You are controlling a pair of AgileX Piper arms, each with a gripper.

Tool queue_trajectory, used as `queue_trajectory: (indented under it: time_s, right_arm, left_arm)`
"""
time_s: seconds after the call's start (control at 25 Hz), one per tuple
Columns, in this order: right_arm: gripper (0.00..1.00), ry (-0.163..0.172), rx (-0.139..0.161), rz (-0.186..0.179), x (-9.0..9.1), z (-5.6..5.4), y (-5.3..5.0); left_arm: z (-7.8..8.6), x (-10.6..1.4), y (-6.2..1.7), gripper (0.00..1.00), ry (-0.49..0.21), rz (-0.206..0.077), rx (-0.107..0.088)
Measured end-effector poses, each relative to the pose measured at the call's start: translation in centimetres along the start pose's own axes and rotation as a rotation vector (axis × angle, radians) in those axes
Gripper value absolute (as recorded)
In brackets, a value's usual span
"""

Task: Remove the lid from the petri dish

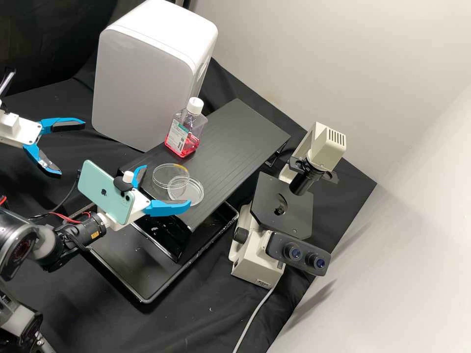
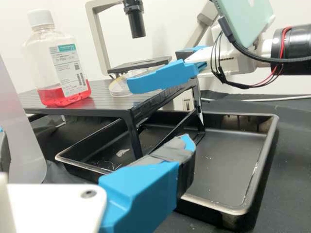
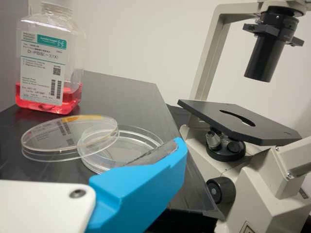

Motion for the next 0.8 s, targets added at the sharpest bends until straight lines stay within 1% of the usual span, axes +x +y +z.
queue_trajectory:
  time_s: [0.04,0.08,0.2,0.44,0.56,0.64,0.68,0.8]
  right_arm:
    - [1.0,0.006,0.0,-0.004,0.14,-0.16,-0.12]
    - [1.0,0.005,-0.005,-0.006,0.28,-0.31,-0.28]
    - [1.0,0.008,-0.03,-0.011,0.37,-0.51,-0.46]
    - [1.0,0.009,-0.03,-0.012,0.36,-0.53,-0.48]
    - [1.0,0.009,-0.03,-0.012,0.36,-0.53,-0.48]
    - [1.0,0.017,-0.027,-0.008,0.29,-0.56,-0.32]
    - [1.0,0.022,-0.02,-0.004,0.25,-0.54,-0.15]
    - [1.0,0.034,0.033,-0.01,0.12,-0.16,0.07]
  left_arm:
    - [0.0,0.0,0.0,1.0,0.0,0.0,0.0]
    - [0.0,0.0,0.0,1.0,0.0,0.0,0.0]
    - [0.0,0.0,0.0,1.0,0.0,0.0,0.0]
    - [0.05,-0.04,0.04,1.0,0.003,0.003,-0.001]
    - [0.05,-0.07,0.3,1.0,0.011,0.016,0.0]
    - [0.04,-0.08,0.34,1.0,0.013,0.018,0.001]
    - [0.04,-0.08,0.34,1.0,0.013,0.018,0.001]
    - [0.07,-0.11,0.44,1.0,0.013,0.021,0.004]
